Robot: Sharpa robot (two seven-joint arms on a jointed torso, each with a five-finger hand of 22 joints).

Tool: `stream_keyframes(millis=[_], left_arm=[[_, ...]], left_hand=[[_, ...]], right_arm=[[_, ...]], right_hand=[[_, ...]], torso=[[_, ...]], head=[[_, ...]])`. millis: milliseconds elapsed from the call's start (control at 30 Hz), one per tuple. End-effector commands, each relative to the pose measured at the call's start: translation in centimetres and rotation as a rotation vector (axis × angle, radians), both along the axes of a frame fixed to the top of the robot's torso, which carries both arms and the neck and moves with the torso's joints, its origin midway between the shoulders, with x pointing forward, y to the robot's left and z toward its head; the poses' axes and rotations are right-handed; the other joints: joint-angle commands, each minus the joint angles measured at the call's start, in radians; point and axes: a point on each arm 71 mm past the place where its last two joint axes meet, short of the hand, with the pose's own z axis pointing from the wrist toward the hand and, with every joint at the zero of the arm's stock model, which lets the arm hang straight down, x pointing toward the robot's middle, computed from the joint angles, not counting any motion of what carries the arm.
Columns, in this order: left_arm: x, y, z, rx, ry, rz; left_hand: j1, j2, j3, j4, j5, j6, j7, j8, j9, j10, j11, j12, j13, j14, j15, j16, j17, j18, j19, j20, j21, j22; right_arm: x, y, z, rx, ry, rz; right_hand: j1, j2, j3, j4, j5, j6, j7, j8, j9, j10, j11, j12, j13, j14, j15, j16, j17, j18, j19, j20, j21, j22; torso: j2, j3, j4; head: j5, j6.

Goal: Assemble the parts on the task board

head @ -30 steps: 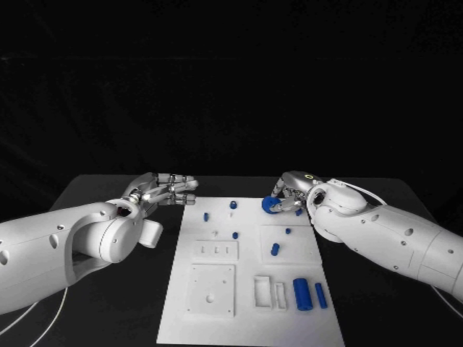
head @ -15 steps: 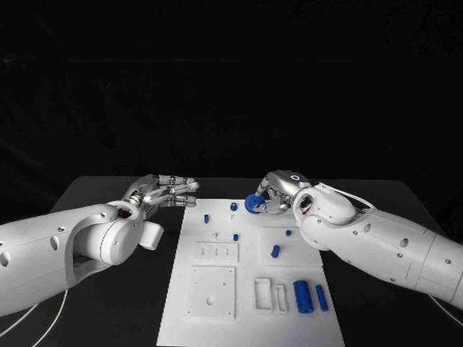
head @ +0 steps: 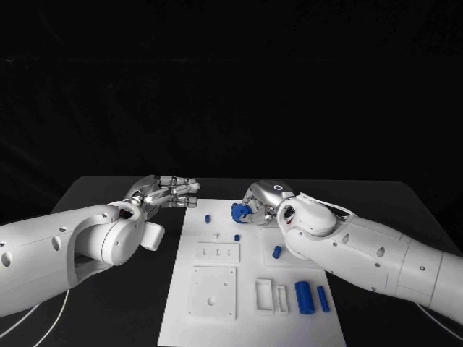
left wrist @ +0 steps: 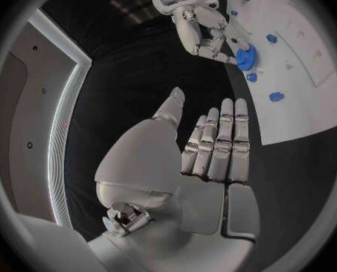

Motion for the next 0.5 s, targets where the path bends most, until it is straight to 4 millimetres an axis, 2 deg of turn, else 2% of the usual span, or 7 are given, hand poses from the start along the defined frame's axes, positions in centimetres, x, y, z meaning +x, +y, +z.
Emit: stream_keyframes(millis=[33, 267, 500], left_arm=[[0.0, -0.3, 0.2, -0.005, -0.005, -0.016], [0.0, -0.5, 0.2, -0.005, -0.004, -0.020], [0.0, -0.6, 0.2, -0.005, -0.004, -0.022]], left_hand=[[0.002, -0.004, 0.006, 0.001, 0.004, -0.001, 0.003, 0.001, 0.000, -0.007, -0.002, 0.002, 0.001, -0.004, 0.000, -0.003, 0.001, 0.006, -0.007, 0.001, 0.001, -0.001], [0.002, -0.004, 0.006, 0.001, 0.004, -0.001, 0.003, 0.001, 0.000, -0.007, -0.002, 0.002, 0.001, -0.004, 0.000, -0.003, 0.001, 0.006, -0.007, 0.001, 0.001, -0.001], [0.002, -0.004, 0.006, 0.001, 0.004, -0.001, 0.003, 0.001, 0.000, -0.007, -0.002, 0.002, 0.001, -0.004, 0.000, -0.003, 0.001, 0.006, -0.007, 0.001, 0.001, -0.001]], right_arm=[[0.0, 0.7, -0.3, -0.018, -0.013, 0.008], [0.1, 1.9, -0.9, -0.024, -0.013, 0.019], [0.4, 2.5, -1.3, -0.029, -0.013, 0.011]], right_hand=[[0.004, -0.005, 0.000, 0.008, -0.004, -0.002, 0.002, 0.004, 0.001, 0.005, 0.004, -0.006, -0.001, -0.003, -0.007, 0.001, -0.003, -0.008, 0.054, -0.007, 0.001, 0.035], [0.005, -0.004, 0.001, 0.008, 0.000, -0.003, 0.002, 0.004, 0.001, 0.005, 0.004, -0.006, -0.002, -0.003, -0.007, 0.001, -0.004, -0.008, 0.055, -0.007, 0.001, 0.034], [0.005, -0.004, 0.000, 0.007, 0.000, -0.005, 0.002, 0.004, 0.001, 0.005, 0.004, -0.006, -0.002, -0.003, -0.007, 0.000, -0.005, -0.008, 0.055, -0.007, 0.003, 0.035]], torso=[[0.001, 0.0009, 0.0002], [0.001, 0.0005, 0.0010], [0.000, 0.0002, -0.0018]], head=[[0.004, -0.001], [0.006, -0.002], [0.008, -0.001]])
